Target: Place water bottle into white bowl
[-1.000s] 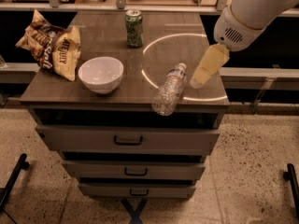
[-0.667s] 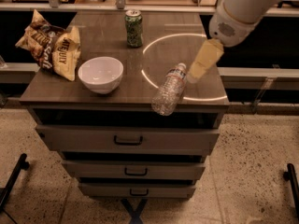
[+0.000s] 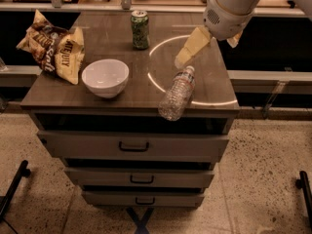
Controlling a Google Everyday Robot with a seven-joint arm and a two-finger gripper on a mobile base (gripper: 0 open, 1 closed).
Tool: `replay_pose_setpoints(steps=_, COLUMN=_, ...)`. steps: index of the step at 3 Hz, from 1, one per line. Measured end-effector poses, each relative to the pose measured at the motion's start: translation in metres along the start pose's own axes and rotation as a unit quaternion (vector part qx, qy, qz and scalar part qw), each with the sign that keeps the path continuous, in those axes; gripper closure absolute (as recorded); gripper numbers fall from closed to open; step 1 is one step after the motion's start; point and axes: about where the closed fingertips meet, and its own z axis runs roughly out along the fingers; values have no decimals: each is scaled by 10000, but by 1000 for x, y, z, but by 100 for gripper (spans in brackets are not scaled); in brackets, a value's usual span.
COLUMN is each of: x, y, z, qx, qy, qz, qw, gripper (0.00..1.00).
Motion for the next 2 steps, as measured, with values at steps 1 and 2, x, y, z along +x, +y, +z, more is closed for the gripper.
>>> replay_pose_setpoints(steps=1, x=2, y=3, z=1, qx=199, qy=-47, qz=797, qw=9966, gripper=0)
replay_pose_setpoints(steps=2, x=4, y=25, z=20, qx=580, qy=59, qz=1209, qw=9909, gripper=0)
